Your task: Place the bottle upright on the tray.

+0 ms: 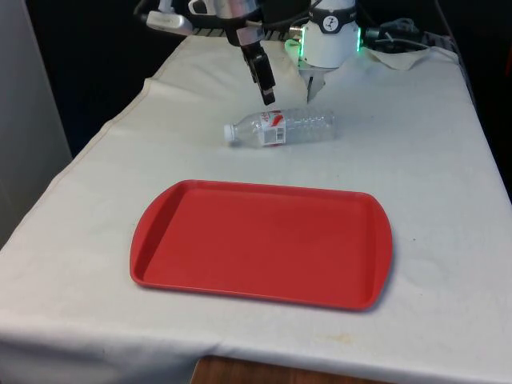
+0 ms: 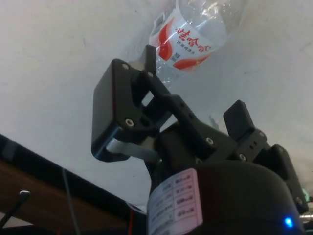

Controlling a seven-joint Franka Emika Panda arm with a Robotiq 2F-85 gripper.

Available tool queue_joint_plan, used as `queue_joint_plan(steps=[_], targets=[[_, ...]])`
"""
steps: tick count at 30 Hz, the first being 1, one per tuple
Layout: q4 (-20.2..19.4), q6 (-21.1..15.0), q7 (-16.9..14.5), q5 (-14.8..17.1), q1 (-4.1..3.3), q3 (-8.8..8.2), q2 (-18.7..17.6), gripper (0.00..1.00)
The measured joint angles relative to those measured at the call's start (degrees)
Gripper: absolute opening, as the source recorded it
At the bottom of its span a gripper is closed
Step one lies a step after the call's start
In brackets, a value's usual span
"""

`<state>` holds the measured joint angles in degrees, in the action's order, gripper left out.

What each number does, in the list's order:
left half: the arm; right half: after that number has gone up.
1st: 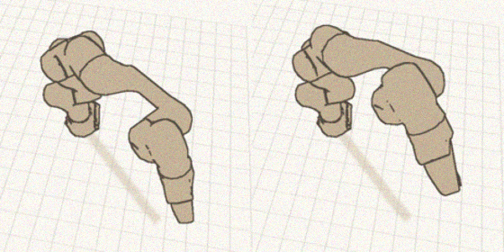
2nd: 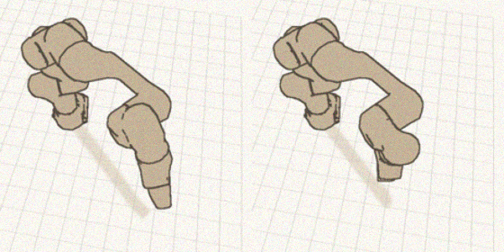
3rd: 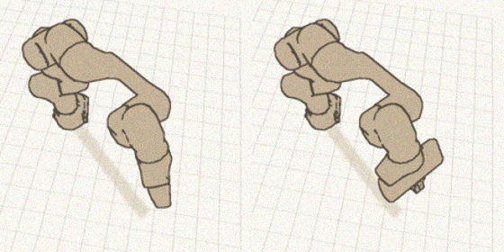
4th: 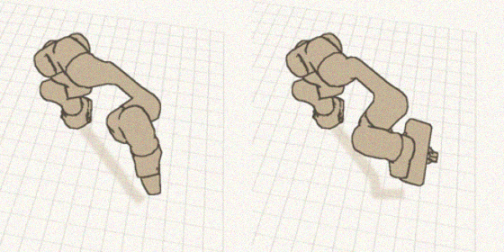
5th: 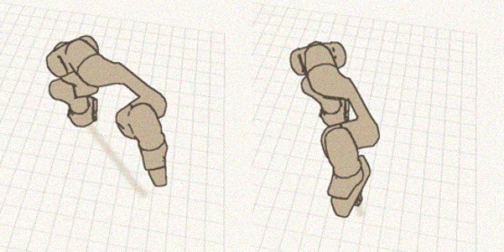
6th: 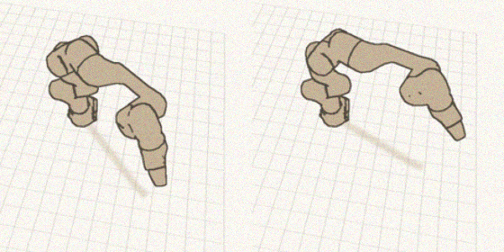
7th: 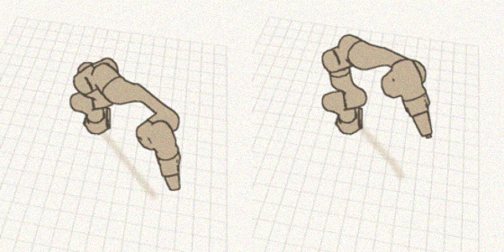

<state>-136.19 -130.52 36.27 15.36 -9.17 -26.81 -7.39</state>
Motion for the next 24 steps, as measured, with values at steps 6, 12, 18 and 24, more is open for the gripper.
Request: queue_joint_plan(steps=[6,12,18,24], targets=[[1.89,3.27,-2.58,2.46,0.11,-0.92,-1.2,1.0],[3.15,5.56,-4.18,3.95,0.11,-1.6,-2.06,1.0],[4.7,8.31,-6.13,5.84,0.17,-2.46,-3.15,1.0],[5.96,10.6,-7.56,7.22,0.17,-3.15,-4.07,1.0]])
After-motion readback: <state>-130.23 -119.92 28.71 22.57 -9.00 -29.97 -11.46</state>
